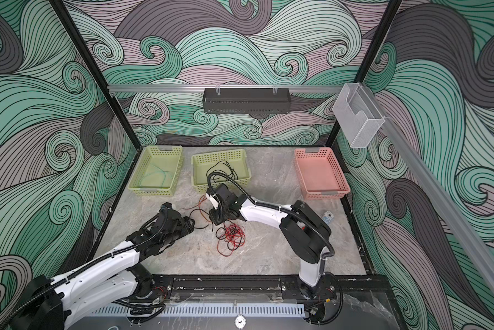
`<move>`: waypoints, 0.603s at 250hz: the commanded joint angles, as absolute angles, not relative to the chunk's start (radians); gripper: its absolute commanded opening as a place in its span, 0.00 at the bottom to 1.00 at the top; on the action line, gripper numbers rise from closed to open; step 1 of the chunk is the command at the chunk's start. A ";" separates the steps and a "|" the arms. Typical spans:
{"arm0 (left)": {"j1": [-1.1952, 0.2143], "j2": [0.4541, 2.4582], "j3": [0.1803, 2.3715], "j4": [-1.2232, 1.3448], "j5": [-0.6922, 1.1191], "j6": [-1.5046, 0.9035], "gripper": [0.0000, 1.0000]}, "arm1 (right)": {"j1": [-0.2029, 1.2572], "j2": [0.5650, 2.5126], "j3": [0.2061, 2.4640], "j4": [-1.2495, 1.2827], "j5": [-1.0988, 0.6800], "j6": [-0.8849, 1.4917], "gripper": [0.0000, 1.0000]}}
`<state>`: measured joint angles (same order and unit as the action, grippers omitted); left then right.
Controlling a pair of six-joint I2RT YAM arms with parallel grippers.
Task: Untangle and sort cables by color
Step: Pick up the cable.
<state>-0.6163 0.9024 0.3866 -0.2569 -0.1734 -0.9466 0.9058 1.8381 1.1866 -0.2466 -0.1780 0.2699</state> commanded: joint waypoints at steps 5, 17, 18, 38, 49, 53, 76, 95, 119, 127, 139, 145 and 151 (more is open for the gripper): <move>-0.619 0.874 0.423 -0.305 -0.182 -0.945 0.65 | 0.910 1.860 1.196 -0.248 -0.188 0.264 0.28; -0.619 0.863 0.421 -0.311 -0.187 -0.944 0.65 | 0.910 1.848 1.195 -0.254 -0.176 0.257 0.19; -0.619 0.863 0.421 -0.311 -0.187 -0.944 0.65 | 0.910 1.848 1.195 -0.254 -0.174 0.256 0.18; -0.619 0.847 0.415 -0.311 -0.195 -0.944 0.65 | 0.912 1.823 1.205 -0.284 -0.155 0.239 0.05; -0.619 0.841 0.413 -0.310 -0.198 -0.944 0.65 | 0.912 1.802 1.208 -0.299 -0.141 0.231 0.00; -0.620 0.838 0.413 -0.311 -0.199 -0.944 0.65 | 0.913 1.793 1.210 -0.305 -0.137 0.227 0.00; -0.619 0.831 0.416 -0.312 -0.202 -0.942 0.65 | 0.920 1.729 1.217 -0.333 -0.109 0.208 0.00; -0.619 0.833 0.418 -0.311 -0.202 -0.939 0.65 | 0.923 1.674 1.220 -0.342 -0.086 0.196 0.00; -0.619 0.839 0.425 -0.309 -0.202 -0.934 0.65 | 0.929 1.615 1.240 -0.353 -0.074 0.187 0.00; -0.619 0.841 0.428 -0.310 -0.201 -0.932 0.65 | 0.932 1.597 1.250 -0.353 -0.070 0.182 0.00; -0.619 0.845 0.434 -0.308 -0.198 -0.927 0.65 | 0.941 1.569 1.268 -0.379 -0.057 0.172 0.00; -0.619 0.847 0.437 -0.309 -0.197 -0.924 0.65 | 0.943 1.555 1.276 -0.382 -0.053 0.166 0.00; -0.619 0.848 0.439 -0.309 -0.196 -0.922 0.65 | 0.946 1.541 1.287 -0.386 -0.049 0.161 0.00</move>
